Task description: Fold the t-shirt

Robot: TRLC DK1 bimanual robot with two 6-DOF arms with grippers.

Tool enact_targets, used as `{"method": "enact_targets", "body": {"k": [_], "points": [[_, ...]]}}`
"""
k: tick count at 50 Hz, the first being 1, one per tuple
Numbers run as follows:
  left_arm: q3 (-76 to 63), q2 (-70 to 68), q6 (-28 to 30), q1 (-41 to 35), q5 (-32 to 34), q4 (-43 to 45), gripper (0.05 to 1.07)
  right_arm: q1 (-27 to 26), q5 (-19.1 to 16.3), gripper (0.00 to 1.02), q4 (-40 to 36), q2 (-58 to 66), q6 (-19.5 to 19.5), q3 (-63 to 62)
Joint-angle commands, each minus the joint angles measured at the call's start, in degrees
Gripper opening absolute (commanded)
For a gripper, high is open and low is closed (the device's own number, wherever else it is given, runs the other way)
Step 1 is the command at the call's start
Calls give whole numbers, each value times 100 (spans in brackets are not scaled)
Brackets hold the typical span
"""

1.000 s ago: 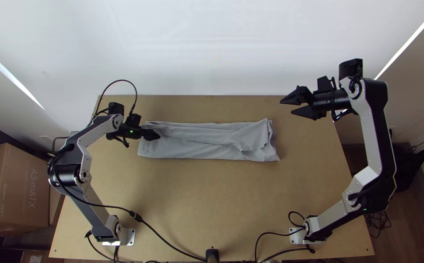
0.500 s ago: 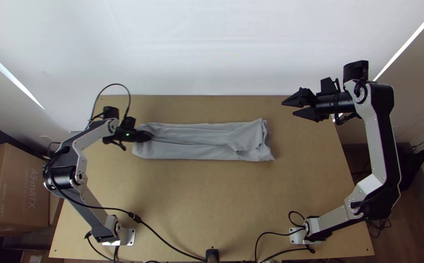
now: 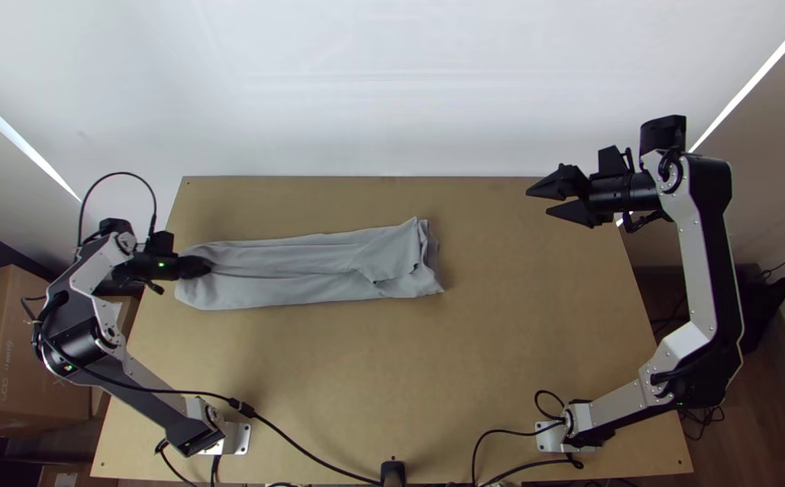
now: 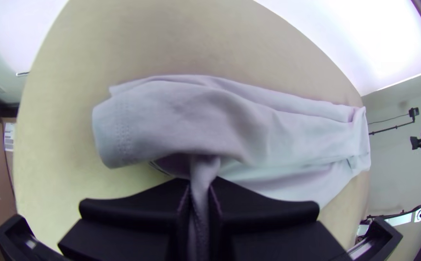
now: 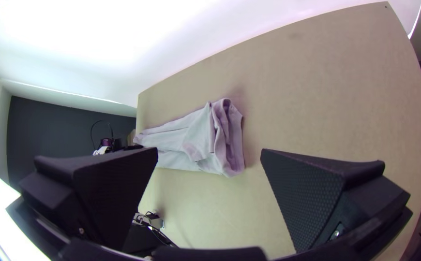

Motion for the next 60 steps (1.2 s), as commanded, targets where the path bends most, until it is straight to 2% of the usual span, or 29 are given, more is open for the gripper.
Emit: {"method": "enact_targets", "body": {"k": [1,8,22,41,60], "points": [[322,-515,187,-19,76,-484,8,-43,-65,98,32,-127,-105,-142],[348,-1148,-7,-547,173,-739,8,-16,-65,98,111,-136,-105,-291],[823,-1684,-1105,-2357,138,-748,8,1,-65,98,190,-242,-97,-520],[2115,-805,-1861,-4273,-486,-757,8,-51,-65,98,208,-303,-79,-634],[3205,372,-2221,-5407,-900,-809,8,-7,-56,98,419,-417,114,-827]]}}
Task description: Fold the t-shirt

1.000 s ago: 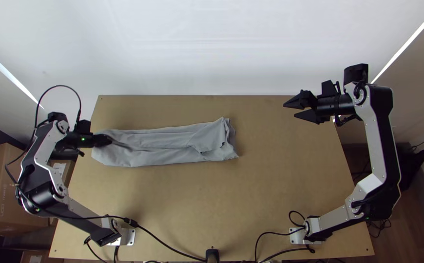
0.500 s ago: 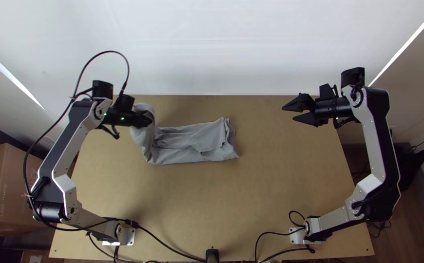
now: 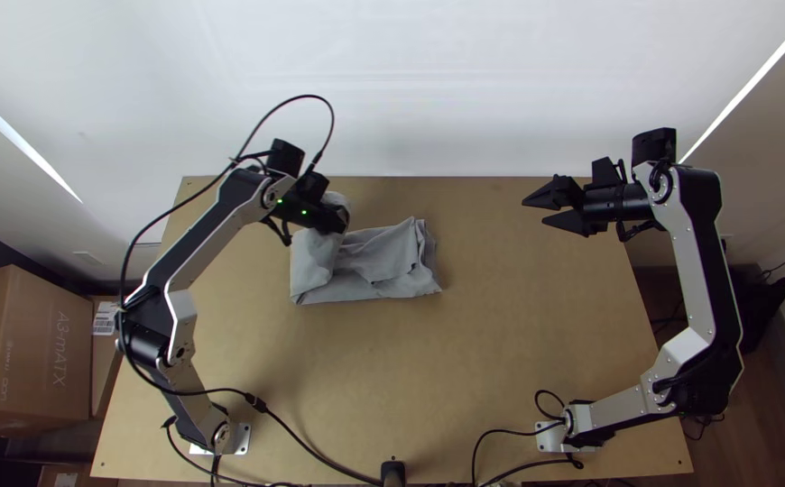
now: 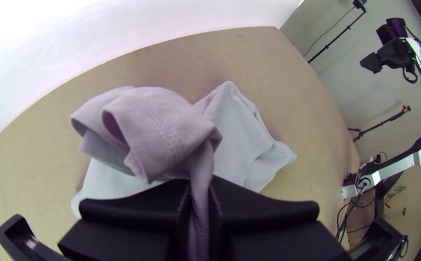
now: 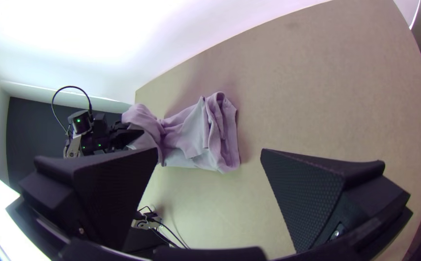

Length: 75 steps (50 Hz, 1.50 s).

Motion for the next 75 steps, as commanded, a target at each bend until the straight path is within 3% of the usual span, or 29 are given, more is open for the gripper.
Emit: {"method": "enact_targets", "body": {"k": [1,21,34,38,41,42,54,70,75], "points": [[423,331,-132,-258,-141,-75,8,12,-56,98,89,-208,123,-156],[1539,1351,-308,-1066,-282,-321,8,373,-12,98,695,-489,457,-974],[2681,2133,-378,-1497,-502,-558,10,382,5,98,836,-665,466,-1413],[2769,2282,-360,-1602,-537,-426,41,390,5,98,836,-726,466,-1484],[2796,2309,-343,-1726,-537,-356,93,461,14,98,845,-752,475,-1580],[2796,2309,-334,-1761,-528,-356,105,487,23,98,880,-761,492,-1642],[2805,1948,-562,-1989,-563,13,103,1190,436,98,1873,-471,809,-2494],[2717,779,-562,-1277,-844,-119,103,1832,585,98,2559,496,765,-2494],[2523,357,-457,-1049,-1451,-119,103,1981,691,98,2585,821,782,-2222]]}}
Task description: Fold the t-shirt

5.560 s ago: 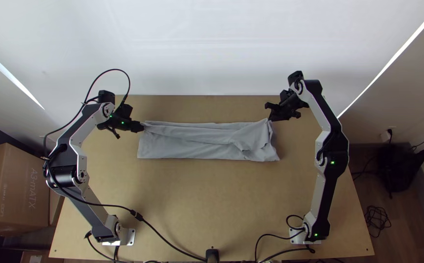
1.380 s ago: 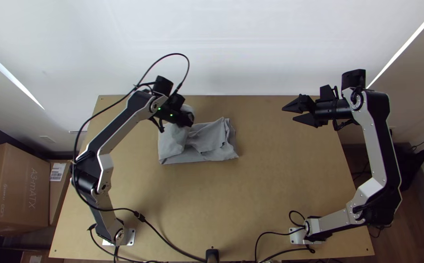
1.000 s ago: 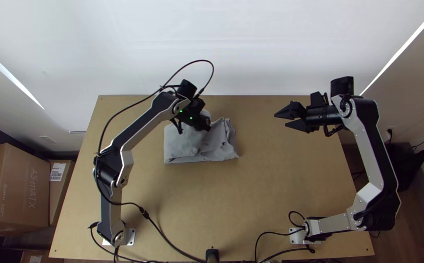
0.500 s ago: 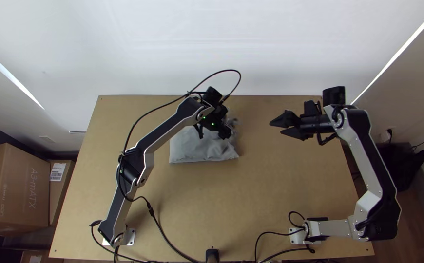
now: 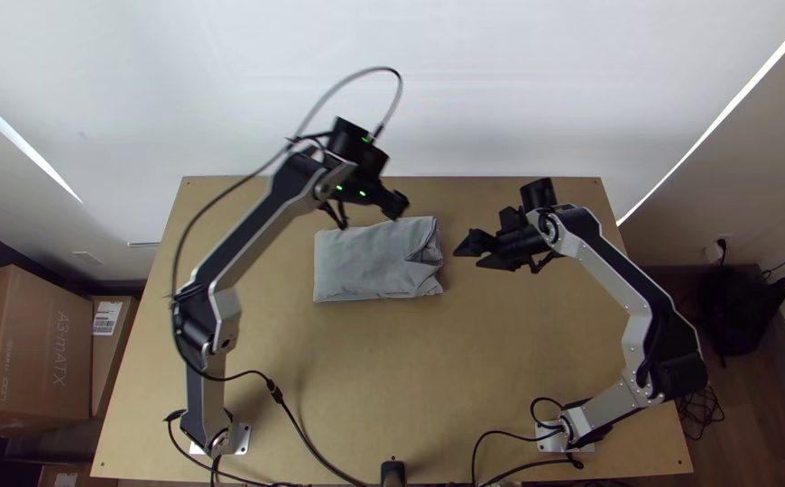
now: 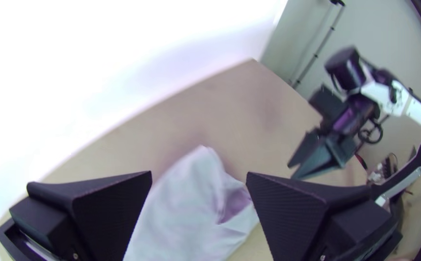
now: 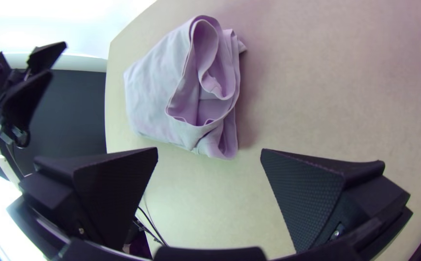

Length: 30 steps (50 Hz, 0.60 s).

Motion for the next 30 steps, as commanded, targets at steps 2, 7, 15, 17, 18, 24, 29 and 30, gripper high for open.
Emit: {"method": "enact_targets", "body": {"k": [2,7,15,17,18,24,29,30], "points": [[-229,-791,81,254,-639,-69,103,246,382,98,56,481,116,432],[-502,-1195,107,527,-841,-86,103,598,1094,98,100,771,125,819],[-1055,-1837,55,931,-876,-113,103,1125,1779,98,91,1043,239,1496],[-1205,-2004,19,1028,-876,-104,103,1266,1876,98,83,1096,239,1637],[-1275,-2066,2,1072,-876,-104,103,1327,1902,98,65,1113,239,1707],[-1785,-2479,-77,1291,-885,-25,103,1635,1920,98,-251,1272,248,2102],[-2154,-2786,-121,1388,-903,46,103,1837,1920,98,-515,1456,265,2419],[-2198,-2830,-139,1423,-903,46,103,1872,1920,98,-585,1518,265,2480]]}}
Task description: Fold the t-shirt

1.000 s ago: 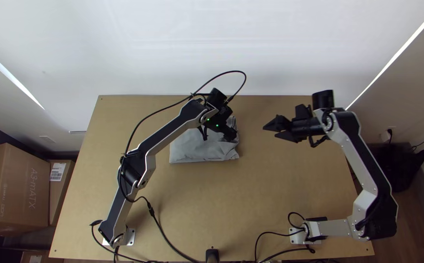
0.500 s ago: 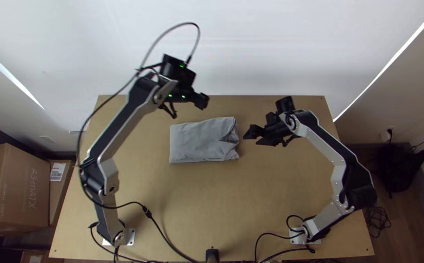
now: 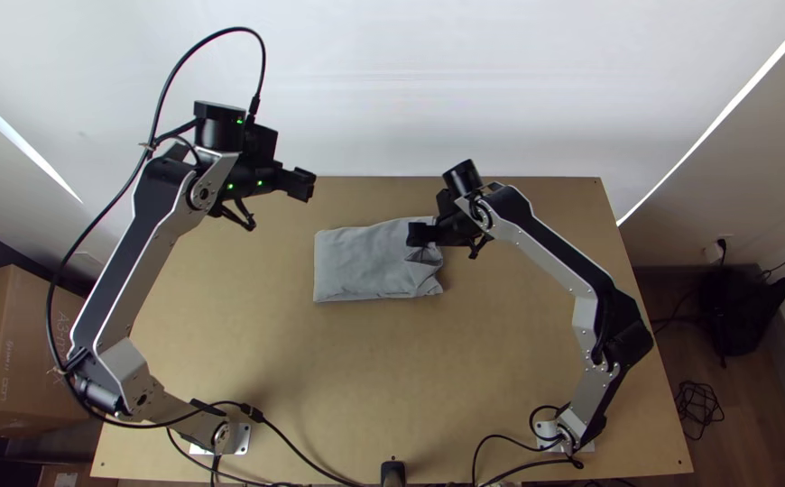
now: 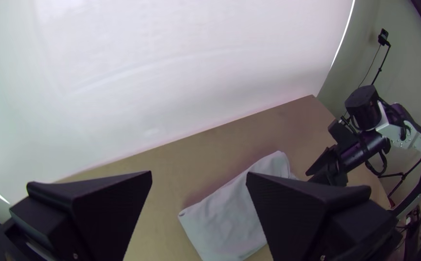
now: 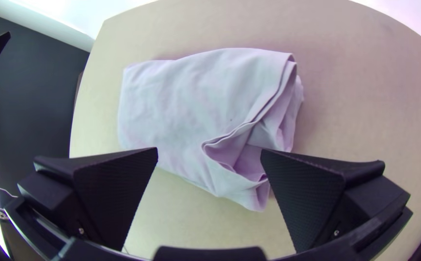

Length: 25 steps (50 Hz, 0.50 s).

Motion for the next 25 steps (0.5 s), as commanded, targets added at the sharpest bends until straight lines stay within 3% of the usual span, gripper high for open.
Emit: {"method": "enact_targets", "body": {"k": [1,18,25], "points": [[-377,-426,-176,127,-41,72,103,163,27,98,-332,357,151,347],[-993,-1059,-238,347,-85,107,103,260,-52,98,-411,507,-77,-119],[-1195,-1173,-238,435,-85,107,103,304,-430,98,-596,480,-68,-391]]}}
